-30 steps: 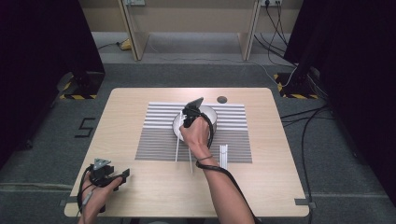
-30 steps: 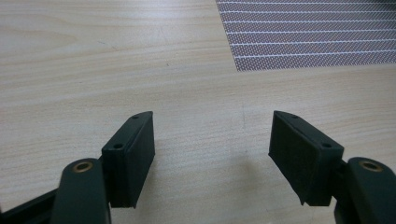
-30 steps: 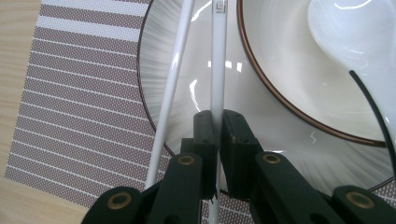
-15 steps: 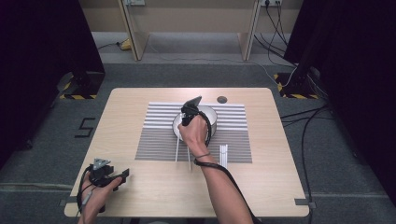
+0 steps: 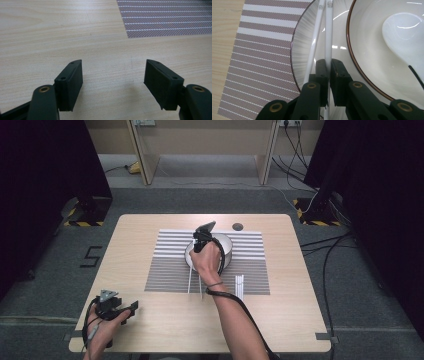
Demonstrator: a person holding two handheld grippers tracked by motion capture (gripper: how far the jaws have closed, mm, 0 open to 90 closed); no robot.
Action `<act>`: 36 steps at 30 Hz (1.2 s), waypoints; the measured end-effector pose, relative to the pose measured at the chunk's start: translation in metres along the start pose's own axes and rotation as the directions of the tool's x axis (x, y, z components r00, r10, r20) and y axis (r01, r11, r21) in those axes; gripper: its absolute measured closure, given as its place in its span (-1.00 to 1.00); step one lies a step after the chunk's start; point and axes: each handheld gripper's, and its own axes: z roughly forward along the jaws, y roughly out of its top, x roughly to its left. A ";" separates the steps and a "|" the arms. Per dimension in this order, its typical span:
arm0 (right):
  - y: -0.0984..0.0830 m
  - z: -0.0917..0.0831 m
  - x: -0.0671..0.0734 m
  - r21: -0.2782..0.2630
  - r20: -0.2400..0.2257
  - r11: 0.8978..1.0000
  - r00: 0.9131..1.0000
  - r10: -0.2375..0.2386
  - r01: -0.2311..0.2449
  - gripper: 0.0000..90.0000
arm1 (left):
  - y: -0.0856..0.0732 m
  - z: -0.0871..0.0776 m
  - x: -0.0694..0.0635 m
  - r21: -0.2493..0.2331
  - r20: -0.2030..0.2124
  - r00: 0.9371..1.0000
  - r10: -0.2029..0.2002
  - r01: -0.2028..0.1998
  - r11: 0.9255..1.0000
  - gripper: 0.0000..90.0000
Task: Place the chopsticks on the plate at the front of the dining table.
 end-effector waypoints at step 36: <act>0.004 0.016 -0.004 -0.068 -0.027 0.996 0.998 0.063 -0.065 0.90 | 0.000 0.000 0.001 0.003 0.002 1.000 0.004 -0.004 1.000 -0.32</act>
